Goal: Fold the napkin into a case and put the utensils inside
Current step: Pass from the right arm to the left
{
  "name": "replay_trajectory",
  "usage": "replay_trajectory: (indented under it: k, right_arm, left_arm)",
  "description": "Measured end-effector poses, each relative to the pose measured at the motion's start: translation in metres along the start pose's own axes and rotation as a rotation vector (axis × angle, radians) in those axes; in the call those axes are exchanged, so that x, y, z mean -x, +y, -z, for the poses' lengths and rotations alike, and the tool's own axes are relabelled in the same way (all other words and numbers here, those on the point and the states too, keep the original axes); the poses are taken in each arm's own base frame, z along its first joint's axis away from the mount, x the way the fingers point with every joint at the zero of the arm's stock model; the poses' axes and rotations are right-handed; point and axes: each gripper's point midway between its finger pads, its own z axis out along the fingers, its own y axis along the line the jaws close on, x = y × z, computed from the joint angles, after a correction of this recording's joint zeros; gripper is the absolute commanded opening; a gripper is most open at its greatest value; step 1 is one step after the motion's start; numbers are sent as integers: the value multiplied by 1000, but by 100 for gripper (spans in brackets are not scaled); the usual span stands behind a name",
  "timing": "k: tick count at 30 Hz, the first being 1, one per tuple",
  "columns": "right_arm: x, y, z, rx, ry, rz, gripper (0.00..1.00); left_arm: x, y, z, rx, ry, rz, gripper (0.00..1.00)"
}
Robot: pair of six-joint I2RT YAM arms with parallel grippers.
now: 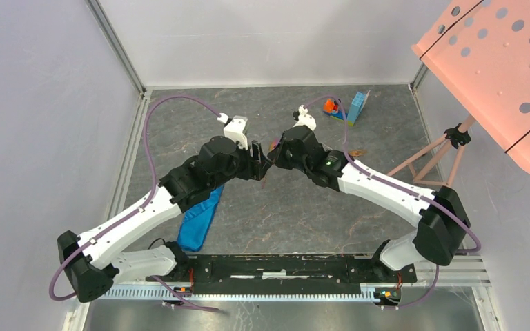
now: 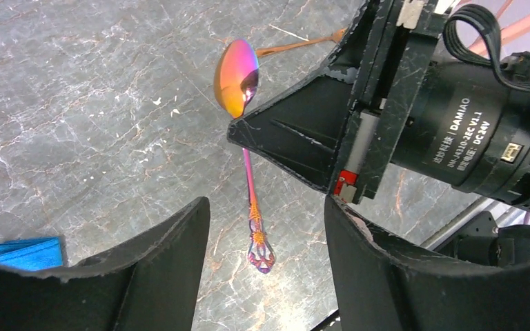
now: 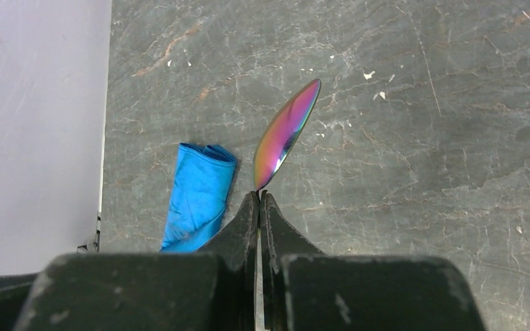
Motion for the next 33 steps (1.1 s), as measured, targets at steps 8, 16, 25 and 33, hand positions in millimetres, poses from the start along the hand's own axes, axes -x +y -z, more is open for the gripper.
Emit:
replay_trajectory:
  k: [8, 16, 25, 33]
  right_arm:
    - [-6, -12, 6, -18, -1, -52, 0]
    - [2, 2, 18, 106, -49, -98, 0]
    - [15, 20, 44, 741, -141, 41, 0]
    - [36, 110, 140, 1367, -93, 168, 0]
  left_arm:
    - [-24, -5, -14, -47, 49, -9, 71]
    - [-65, -2, -26, -68, 91, -42, 77]
    - [-19, -37, 46, -325, -121, 82, 86]
    - [34, -90, 131, -722, -336, 158, 84]
